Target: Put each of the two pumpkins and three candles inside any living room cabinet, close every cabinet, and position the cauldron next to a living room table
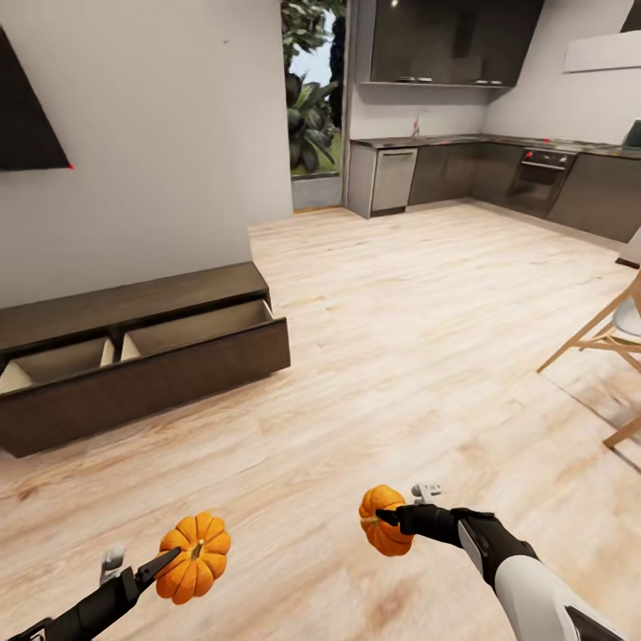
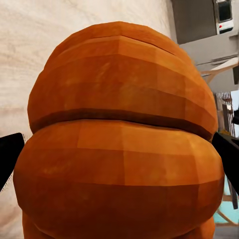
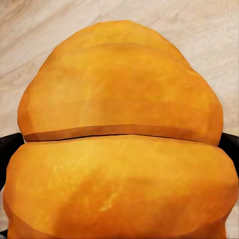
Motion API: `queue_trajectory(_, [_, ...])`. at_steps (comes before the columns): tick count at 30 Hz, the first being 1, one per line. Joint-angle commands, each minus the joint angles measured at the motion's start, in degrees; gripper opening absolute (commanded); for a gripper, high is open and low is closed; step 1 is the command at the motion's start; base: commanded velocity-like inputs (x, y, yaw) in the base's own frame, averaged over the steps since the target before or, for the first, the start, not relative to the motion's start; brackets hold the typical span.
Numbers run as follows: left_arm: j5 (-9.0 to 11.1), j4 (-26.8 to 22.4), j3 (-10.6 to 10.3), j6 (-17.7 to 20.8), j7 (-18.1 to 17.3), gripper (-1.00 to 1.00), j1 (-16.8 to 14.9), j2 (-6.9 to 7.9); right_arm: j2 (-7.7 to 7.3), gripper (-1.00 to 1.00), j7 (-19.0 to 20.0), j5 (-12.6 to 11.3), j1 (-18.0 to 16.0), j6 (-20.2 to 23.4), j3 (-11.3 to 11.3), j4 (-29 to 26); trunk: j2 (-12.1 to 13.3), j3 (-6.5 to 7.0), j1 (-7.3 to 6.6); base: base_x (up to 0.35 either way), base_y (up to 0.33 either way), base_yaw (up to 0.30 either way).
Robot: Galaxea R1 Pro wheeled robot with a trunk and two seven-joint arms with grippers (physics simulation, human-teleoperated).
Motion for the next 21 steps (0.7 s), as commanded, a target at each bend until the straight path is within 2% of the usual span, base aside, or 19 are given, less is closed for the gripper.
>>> queue_trajectory(1, [0.0, 0.0, 0.3, 0.0, 0.0, -1.00, 0.0, 0.00, -0.01, -1.00, 0.1, -0.3, 0.0, 0.1, -0.1, 0.1, 0.0, 0.00, 0.00, 0.000, 0.000, 0.290])
queue_trajectory(21, [0.0, 0.0, 0.3, -0.1, 0.1, -1.00, 0.0, -0.09, -0.08, -1.00, 0.2, -0.4, 0.0, 0.0, -0.1, 0.4, 0.0, 0.35, 0.00, 0.000, 0.000, 0.291])
